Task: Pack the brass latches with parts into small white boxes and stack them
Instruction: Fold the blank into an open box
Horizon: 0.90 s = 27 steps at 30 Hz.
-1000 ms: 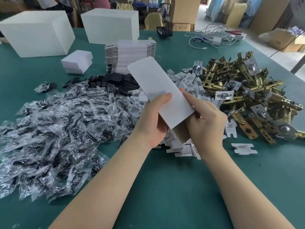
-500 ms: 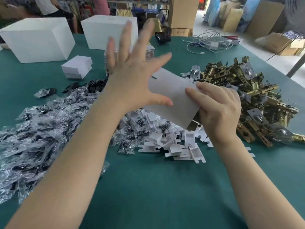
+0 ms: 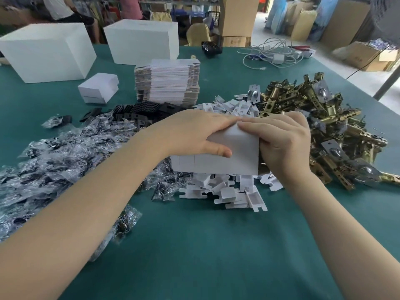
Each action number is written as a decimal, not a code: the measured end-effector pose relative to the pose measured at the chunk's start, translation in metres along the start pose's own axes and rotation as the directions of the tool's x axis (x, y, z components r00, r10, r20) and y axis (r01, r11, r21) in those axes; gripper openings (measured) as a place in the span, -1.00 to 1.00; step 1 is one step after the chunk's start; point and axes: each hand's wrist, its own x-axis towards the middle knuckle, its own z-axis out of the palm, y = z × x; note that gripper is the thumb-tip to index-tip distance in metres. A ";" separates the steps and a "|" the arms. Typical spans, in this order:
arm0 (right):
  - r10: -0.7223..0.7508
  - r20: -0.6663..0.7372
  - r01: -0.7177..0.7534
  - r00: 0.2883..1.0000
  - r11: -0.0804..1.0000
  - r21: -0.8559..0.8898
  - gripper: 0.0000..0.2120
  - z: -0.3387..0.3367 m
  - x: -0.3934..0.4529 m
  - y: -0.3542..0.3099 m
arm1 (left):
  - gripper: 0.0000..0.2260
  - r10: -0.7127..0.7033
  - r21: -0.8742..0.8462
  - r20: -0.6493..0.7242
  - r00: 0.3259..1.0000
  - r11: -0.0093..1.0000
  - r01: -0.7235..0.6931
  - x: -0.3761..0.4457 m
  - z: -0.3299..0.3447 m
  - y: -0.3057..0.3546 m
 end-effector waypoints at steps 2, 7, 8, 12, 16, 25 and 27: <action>-0.004 0.054 0.004 0.999 1.000 0.003 -0.76 -0.005 0.002 0.000 | -0.34 -0.005 -0.011 0.027 1.000 1.000 0.006 -0.001 -0.001 0.001; 0.078 0.179 -0.092 0.981 0.993 0.070 -0.70 -0.014 0.021 -0.005 | -0.42 -0.053 -0.144 0.055 0.997 0.988 0.060 -0.002 -0.001 0.000; 0.111 0.208 -0.139 0.972 0.982 0.126 -0.67 -0.018 0.026 -0.004 | -0.42 -0.070 -0.162 0.033 0.997 0.984 0.075 -0.003 -0.003 -0.001; 0.437 0.177 -0.471 0.882 0.825 0.312 -0.53 -0.033 0.034 0.001 | -0.34 -0.210 -0.418 -0.162 0.964 0.900 0.126 -0.018 -0.012 0.002; 0.556 0.495 -0.702 0.668 0.249 0.667 -0.30 -0.026 0.028 -0.009 | -0.69 -0.398 -0.715 -0.413 0.819 0.699 -0.021 -0.024 0.005 0.016; 0.510 0.664 -0.793 0.547 0.059 0.607 -0.78 0.012 0.013 -0.043 | -0.57 -0.643 -0.965 0.005 0.766 -0.203 -0.163 -0.007 0.055 0.034; 0.540 0.624 -0.772 0.565 0.077 0.631 -0.81 0.014 0.010 -0.050 | -0.48 -0.635 -0.930 0.050 0.771 -0.312 -0.196 -0.009 0.062 0.033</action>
